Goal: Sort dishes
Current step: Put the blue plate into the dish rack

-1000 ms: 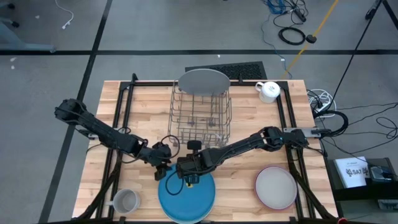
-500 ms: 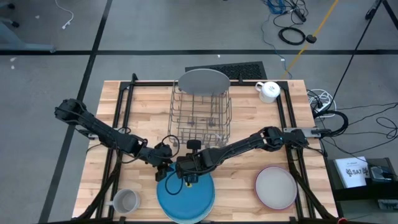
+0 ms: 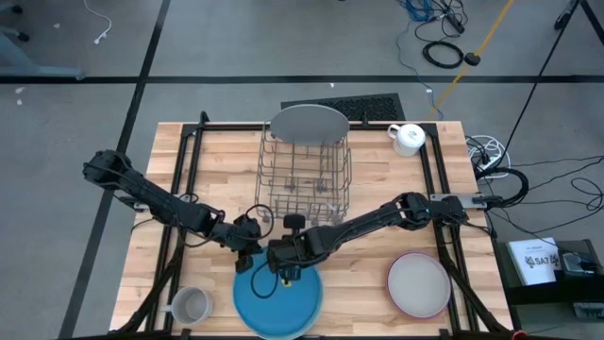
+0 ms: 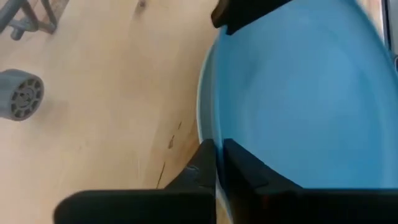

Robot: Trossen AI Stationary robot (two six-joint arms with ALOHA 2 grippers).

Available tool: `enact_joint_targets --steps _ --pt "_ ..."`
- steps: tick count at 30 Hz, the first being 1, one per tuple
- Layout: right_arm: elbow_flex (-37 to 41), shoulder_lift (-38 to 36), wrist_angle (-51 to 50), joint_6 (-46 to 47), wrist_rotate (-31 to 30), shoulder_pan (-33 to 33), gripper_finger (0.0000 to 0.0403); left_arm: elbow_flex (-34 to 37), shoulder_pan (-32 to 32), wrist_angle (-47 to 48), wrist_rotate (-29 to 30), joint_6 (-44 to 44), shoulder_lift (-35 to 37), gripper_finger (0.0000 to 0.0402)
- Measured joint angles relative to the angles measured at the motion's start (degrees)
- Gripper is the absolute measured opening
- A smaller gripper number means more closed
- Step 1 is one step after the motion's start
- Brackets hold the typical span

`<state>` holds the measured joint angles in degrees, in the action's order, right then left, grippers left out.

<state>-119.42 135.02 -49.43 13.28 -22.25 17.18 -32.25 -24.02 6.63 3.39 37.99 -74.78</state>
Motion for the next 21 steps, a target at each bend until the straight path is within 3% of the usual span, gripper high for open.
enact_joint_targets --steps 12,21 --pt "0.0 0.0 0.3 0.6 -0.7 0.2 0.0007 0.0 1.2 1.2 -0.4 -2.3 0.1 0.0003" --pt "0.0 -0.7 4.6 -1.1 -0.7 0.4 0.0111 -0.1 1.1 0.9 -0.7 -3.5 0.2 0.0001"
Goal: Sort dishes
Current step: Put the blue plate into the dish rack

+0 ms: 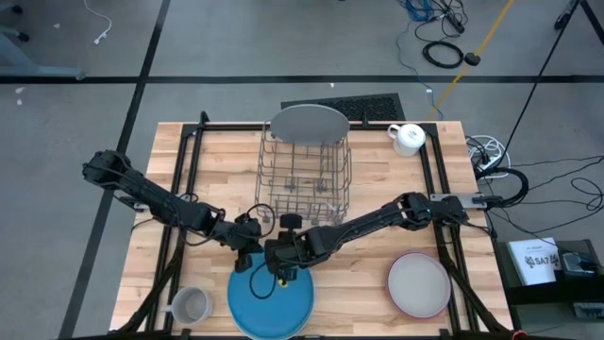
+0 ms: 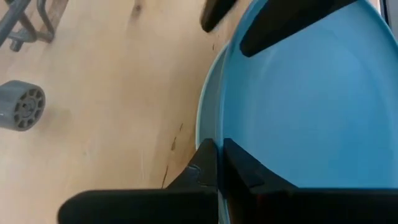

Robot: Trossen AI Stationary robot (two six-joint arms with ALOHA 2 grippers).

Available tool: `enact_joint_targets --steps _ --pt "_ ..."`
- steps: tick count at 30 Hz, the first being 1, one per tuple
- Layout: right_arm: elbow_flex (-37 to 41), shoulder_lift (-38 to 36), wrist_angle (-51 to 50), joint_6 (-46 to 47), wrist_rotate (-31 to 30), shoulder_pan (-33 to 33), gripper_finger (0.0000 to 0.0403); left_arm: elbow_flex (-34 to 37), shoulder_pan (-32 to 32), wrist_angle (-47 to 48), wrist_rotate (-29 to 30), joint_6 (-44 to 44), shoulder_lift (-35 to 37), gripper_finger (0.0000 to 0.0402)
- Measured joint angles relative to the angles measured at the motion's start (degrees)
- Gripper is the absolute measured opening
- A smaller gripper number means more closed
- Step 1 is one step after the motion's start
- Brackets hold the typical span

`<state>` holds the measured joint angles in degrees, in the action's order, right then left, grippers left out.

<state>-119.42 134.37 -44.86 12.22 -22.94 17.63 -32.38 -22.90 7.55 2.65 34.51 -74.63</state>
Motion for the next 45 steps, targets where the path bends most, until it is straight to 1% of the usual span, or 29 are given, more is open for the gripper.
enact_joint_targets --steps 2,6,9,12,14,16,19,22,25,27,36,40,43,45 --pt "0.0 -0.1 -0.2 0.0 0.7 -0.2 0.0135 0.0 0.0 -0.1 0.2 -0.6 0.0 0.0000" --pt "0.0 -0.1 -0.3 1.7 8.9 -1.0 0.0167 0.0 0.0 0.1 1.5 -0.9 0.7 0.0000" --pt "0.0 0.2 -0.8 2.9 9.0 -1.3 0.0174 0.0 0.0 0.3 1.9 -1.1 1.6 0.0000" --pt "0.0 0.3 -0.8 4.0 9.6 -1.9 0.0171 0.0 0.0 0.3 3.0 -2.0 2.4 0.0000" --pt "0.0 0.3 -0.8 4.3 10.2 -2.3 0.0164 0.0 0.0 0.4 3.5 -2.3 2.9 0.0000" --pt "0.0 0.3 -0.7 4.3 12.0 -2.7 0.0154 0.0 0.0 0.5 3.8 -2.3 3.2 0.0000" --pt "0.0 0.3 -0.3 4.3 13.7 -3.2 0.0129 0.0 0.0 0.6 4.7 -2.4 3.7 0.0000" --pt "0.0 0.3 -0.4 4.2 14.4 -3.4 0.0089 0.0 0.0 0.7 4.9 -2.5 3.8 0.0000" --pt "0.0 0.2 -0.4 4.3 14.3 -3.5 0.0035 0.1 -0.1 0.7 5.4 -2.6 3.8 0.0000" --pt "0.0 0.1 -0.4 4.0 14.1 -3.5 0.0014 0.1 -0.1 0.7 5.5 -2.6 3.8 0.0000" --pt "0.0 0.1 -0.4 2.2 12.8 -3.3 0.0003 0.2 -0.1 0.6 6.7 -2.5 3.8 0.0003" --pt "0.0 0.1 -0.7 1.6 10.5 -2.9 0.0002 0.2 -0.1 -0.3 8.5 -2.4 3.8 0.0029" --pt "0.0 0.1 -0.1 1.4 11.5 -2.8 0.0001 0.1 0.1 -4.2 11.9 -2.5 4.0 0.0053" --pt "0.0 0.1 -0.1 1.2 11.8 -2.3 0.0000 0.1 0.2 -6.5 12.7 -3.2 4.4 0.0070"
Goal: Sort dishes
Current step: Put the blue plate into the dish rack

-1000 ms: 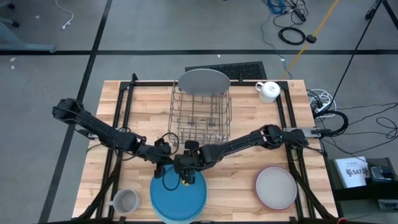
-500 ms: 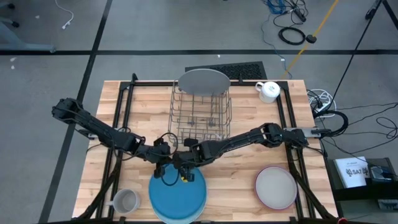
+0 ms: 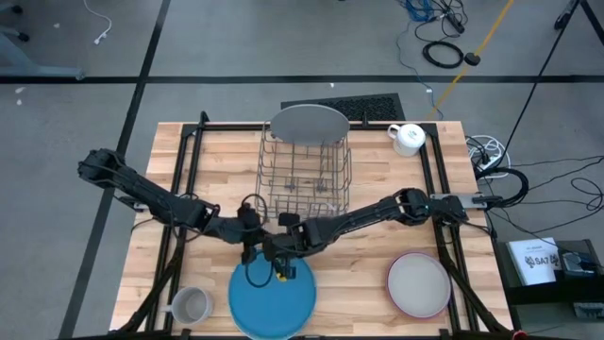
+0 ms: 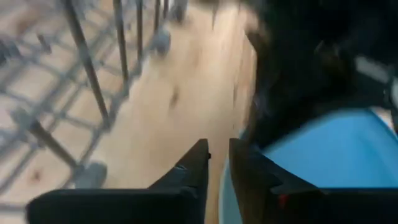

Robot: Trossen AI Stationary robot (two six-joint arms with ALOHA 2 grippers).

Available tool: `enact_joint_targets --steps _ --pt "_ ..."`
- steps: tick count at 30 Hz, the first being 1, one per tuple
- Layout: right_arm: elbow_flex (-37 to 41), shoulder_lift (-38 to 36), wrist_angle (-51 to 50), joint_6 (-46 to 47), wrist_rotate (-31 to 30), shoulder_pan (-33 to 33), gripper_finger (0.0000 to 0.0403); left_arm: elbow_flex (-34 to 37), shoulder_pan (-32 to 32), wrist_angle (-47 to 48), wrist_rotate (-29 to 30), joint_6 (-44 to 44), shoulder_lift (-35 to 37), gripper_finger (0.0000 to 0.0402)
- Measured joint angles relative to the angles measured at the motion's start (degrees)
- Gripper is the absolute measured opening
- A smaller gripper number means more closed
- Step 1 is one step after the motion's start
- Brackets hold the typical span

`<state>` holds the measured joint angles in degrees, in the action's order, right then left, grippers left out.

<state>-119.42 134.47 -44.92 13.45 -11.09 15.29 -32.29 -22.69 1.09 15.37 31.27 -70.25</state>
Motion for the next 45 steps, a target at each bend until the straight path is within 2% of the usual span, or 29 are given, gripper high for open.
enact_joint_targets --steps 4,7,13,22,30,40,45 --pt "0.0 0.0 -0.1 0.0 -1.1 0.5 0.0000 0.0 -0.1 -1.0 -0.3 -0.7 2.4 0.0102" --pt "0.0 0.0 -0.1 -0.3 -2.5 0.8 0.0001 0.0 -0.5 -0.4 -0.6 -1.5 4.9 0.0112" --pt "0.1 -2.1 -0.1 -2.1 -7.3 1.7 0.0001 0.0 -0.6 -0.6 -1.2 -2.3 10.6 0.0113" --pt "0.1 -7.3 0.0 -6.0 -17.9 3.1 0.0001 0.0 -0.7 -0.9 -1.3 -5.3 18.9 0.0114" --pt "0.1 -11.7 0.1 -9.6 -28.6 4.3 0.0001 0.0 -0.7 -7.1 -1.1 -8.7 24.9 0.0114" --pt "0.1 -16.4 2.0 -15.6 -38.6 5.3 0.0001 -0.1 -0.7 -8.7 -0.7 -10.7 27.9 0.0114" --pt "0.1 -17.8 5.2 -20.3 -42.0 5.6 0.0001 -0.1 -0.8 -12.6 -0.8 -11.1 28.3 0.0114"
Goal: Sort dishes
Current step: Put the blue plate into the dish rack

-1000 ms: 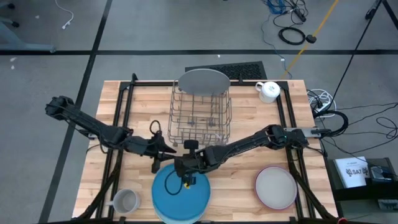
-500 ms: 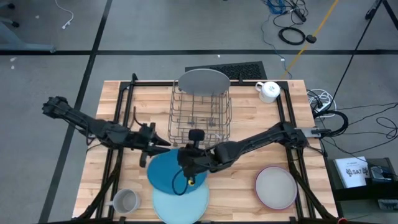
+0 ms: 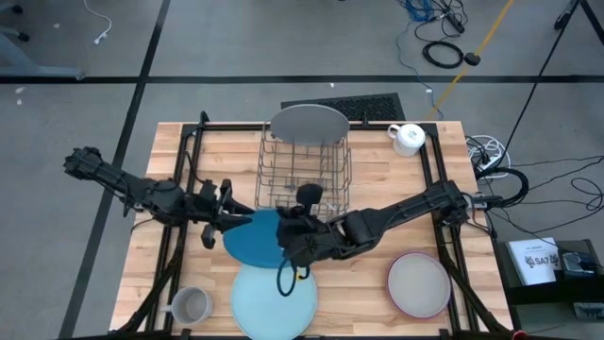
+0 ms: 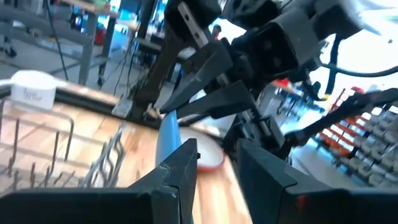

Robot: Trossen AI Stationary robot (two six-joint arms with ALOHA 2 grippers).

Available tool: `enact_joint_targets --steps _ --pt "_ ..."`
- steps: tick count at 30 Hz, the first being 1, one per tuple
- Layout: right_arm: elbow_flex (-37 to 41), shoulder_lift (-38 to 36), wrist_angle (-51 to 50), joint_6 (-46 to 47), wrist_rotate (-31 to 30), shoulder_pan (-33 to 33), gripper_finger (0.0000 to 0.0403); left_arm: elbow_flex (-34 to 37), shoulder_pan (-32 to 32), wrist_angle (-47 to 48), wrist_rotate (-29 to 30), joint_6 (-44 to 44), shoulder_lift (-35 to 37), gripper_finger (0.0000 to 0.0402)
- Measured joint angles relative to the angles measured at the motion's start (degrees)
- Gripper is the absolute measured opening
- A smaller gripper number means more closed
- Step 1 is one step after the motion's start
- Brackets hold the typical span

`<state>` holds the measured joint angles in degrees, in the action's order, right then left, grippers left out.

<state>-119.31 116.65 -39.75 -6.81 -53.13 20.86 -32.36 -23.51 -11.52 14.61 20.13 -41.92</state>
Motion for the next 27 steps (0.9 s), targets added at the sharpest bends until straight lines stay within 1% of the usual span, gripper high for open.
enact_joint_targets --steps 8,13,20,25,27 --pt "0.0 -2.2 6.5 -8.8 -4.5 -0.1 0.0000 0.0 -2.2 -7.7 -0.9 -4.6 2.9 0.0114" --pt "-0.1 -3.1 10.1 -14.4 -9.6 -0.2 0.0000 0.0 -2.5 -15.1 -1.5 -9.7 5.6 0.0114" --pt "-0.1 -5.1 15.1 -22.6 -12.5 -0.2 0.0000 0.0 -2.5 -23.9 -3.6 -15.1 8.8 0.0114" --pt "-0.1 -5.7 16.1 -28.7 -18.3 -0.7 0.0000 0.0 -2.5 -30.7 -4.3 -18.7 9.9 0.0114" --pt "-0.1 -5.9 16.8 -30.9 -19.6 -1.3 0.0000 0.0 -2.5 -32.4 -5.2 -19.7 10.3 0.0114"
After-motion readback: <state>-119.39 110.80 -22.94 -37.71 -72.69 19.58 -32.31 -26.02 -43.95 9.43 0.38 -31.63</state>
